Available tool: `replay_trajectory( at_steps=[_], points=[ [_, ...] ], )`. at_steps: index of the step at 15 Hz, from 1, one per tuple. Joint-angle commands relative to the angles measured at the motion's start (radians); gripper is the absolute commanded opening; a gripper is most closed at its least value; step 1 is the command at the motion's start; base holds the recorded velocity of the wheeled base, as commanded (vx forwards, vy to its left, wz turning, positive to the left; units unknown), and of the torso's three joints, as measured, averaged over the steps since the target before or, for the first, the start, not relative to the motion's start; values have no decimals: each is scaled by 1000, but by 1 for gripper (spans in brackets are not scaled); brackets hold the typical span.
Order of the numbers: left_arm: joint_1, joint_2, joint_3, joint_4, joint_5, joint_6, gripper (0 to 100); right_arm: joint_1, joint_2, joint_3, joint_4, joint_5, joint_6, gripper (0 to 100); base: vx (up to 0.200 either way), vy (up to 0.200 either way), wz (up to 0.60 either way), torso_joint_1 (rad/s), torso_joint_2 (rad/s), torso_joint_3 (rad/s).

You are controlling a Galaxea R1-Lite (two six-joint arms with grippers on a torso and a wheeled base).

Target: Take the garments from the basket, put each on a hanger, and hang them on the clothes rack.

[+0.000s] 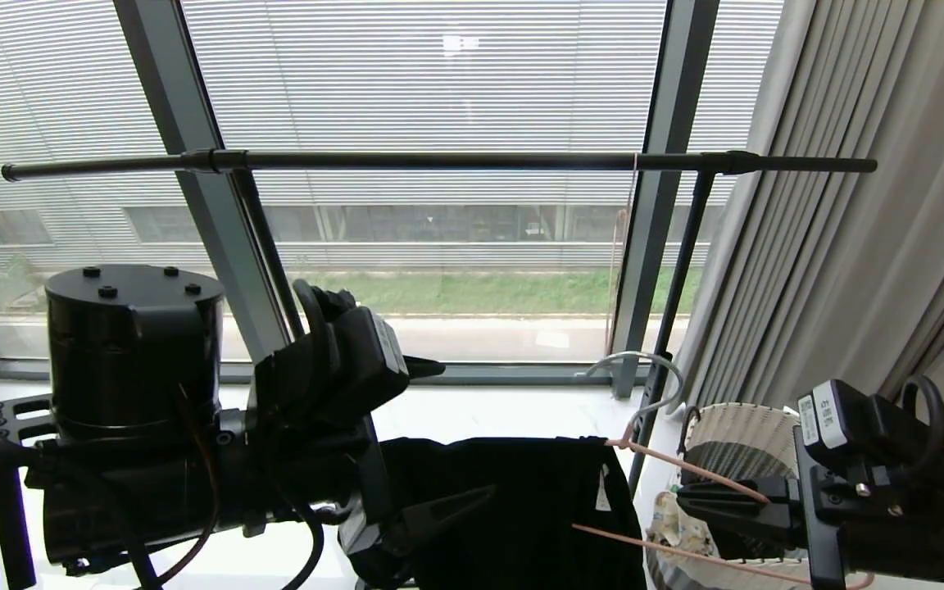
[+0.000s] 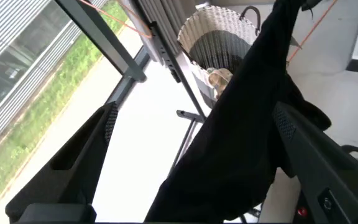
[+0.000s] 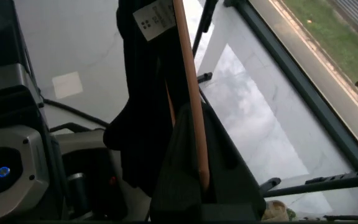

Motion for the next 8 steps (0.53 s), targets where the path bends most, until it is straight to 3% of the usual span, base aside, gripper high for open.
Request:
replay_trajectory(
  at_steps=[1,4,8],
  points=[
    [-22,29,14,-1,1,0,100,21,-37,21,-1,1,-3,0,0,0,0,0,0,0],
    [-91,72,11,-1,13,0,100,91,-39,24,-1,-9,-3,0,0,0,0,0,0,0],
    [-103,95,17,-1,47,0,100,143,-40,21,-1,-13,-3,0,0,0,0,0,0,0]
  ],
)
